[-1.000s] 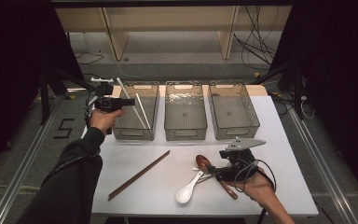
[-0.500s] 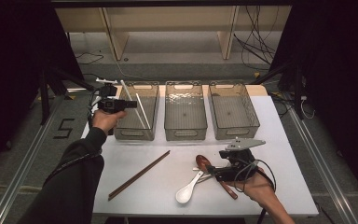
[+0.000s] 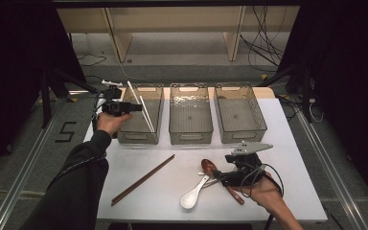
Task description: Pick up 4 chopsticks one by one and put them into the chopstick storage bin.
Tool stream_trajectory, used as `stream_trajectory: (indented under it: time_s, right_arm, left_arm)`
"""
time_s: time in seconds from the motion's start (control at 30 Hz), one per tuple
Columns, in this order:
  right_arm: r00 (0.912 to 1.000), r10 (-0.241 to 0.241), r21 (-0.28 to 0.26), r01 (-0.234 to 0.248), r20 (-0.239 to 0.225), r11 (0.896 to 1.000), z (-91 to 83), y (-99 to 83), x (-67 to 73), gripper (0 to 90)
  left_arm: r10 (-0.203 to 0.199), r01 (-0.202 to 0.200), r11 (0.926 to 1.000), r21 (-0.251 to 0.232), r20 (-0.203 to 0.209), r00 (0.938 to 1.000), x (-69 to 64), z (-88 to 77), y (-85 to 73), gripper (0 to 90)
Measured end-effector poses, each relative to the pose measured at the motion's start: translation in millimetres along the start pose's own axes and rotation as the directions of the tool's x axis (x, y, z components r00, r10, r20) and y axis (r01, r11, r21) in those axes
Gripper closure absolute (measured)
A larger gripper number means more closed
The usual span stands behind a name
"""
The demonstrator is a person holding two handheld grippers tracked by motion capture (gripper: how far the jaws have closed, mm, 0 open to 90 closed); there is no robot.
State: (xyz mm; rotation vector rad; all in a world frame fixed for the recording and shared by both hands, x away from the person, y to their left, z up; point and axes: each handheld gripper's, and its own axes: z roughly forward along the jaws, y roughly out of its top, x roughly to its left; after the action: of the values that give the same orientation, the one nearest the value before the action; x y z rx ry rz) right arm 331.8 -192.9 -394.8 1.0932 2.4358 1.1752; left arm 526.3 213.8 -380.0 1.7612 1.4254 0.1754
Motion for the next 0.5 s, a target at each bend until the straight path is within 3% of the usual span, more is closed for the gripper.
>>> stream_trajectory:
  time_s: [0.27, 0.5]
  right_arm:
    - [1.0, 0.002, 0.001, -0.002, -0.001, 1.0, -0.3, -0.1, -0.1, 28.2]
    - [1.0, 0.003, 0.004, -0.003, -0.002, 1.0, -0.1, 0.0, -0.5, 28.2]
  left_arm:
    - [0.012, -0.012, 0.9999, -0.005, -0.012, 0.9999, -2.5, -9.3, -0.9, 53.9]
    - [0.061, -0.06, 0.998, -0.018, 0.046, 0.9971, -17.4, -28.2, -6.3, 37.8]
